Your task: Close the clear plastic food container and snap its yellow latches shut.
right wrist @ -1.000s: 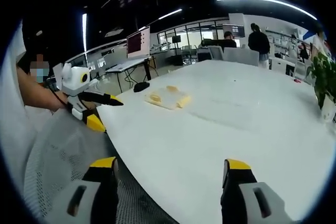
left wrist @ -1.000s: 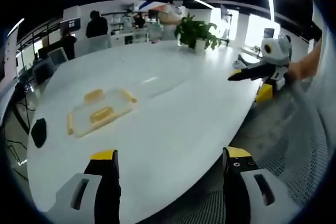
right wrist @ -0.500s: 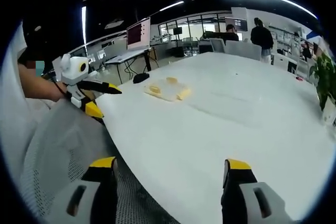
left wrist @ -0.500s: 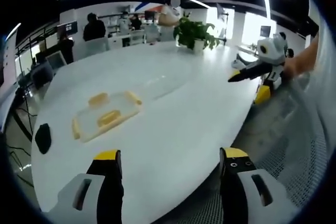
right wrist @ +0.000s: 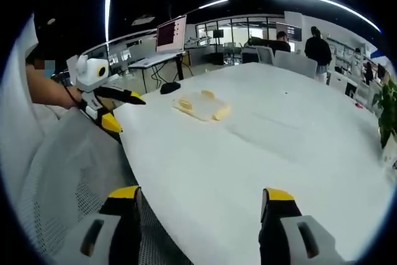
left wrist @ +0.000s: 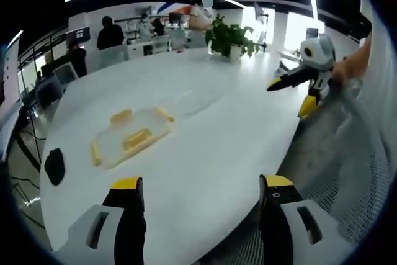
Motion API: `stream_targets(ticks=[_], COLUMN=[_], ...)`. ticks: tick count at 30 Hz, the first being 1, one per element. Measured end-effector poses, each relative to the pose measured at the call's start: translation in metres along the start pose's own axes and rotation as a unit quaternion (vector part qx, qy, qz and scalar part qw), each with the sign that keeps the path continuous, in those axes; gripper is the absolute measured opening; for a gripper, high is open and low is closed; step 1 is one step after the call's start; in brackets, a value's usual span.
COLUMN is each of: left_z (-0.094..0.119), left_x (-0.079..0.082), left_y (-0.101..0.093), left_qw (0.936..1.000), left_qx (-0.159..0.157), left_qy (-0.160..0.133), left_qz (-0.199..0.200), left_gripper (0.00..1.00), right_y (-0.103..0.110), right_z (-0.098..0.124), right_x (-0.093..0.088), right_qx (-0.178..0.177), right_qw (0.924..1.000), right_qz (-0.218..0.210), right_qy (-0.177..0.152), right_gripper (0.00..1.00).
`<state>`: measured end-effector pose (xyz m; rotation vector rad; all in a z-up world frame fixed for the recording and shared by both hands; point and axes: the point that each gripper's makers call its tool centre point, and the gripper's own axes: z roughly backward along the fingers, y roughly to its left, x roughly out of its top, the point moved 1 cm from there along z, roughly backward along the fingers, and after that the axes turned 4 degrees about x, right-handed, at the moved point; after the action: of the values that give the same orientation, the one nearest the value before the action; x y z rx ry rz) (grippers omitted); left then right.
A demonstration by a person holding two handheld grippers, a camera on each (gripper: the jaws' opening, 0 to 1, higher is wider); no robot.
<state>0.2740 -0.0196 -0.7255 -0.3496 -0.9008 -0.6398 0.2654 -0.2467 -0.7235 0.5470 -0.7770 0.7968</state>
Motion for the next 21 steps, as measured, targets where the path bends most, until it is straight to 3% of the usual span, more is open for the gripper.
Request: stream_targets(ticks=[7, 21], left_z=[-0.001, -0.012], left_x=[0.003, 0.007], left_y=[0.003, 0.022], left_qw=[0.9996, 0.9996], left_qx=[-0.008, -0.012], left_qy=[0.003, 0.008], left_qz=[-0.027, -0.026], left_gripper=[0.74, 0.73], right_y=[0.000, -0.005], right_z=[-0.014, -0.044], right_x=[0.015, 0.040], right_qx=[0.007, 0.028], right_qw=[1.0000, 0.9992], right_qz=[0.006, 0.028], right_qy=[-0.004, -0.004], right_gripper=[0.78, 0.77])
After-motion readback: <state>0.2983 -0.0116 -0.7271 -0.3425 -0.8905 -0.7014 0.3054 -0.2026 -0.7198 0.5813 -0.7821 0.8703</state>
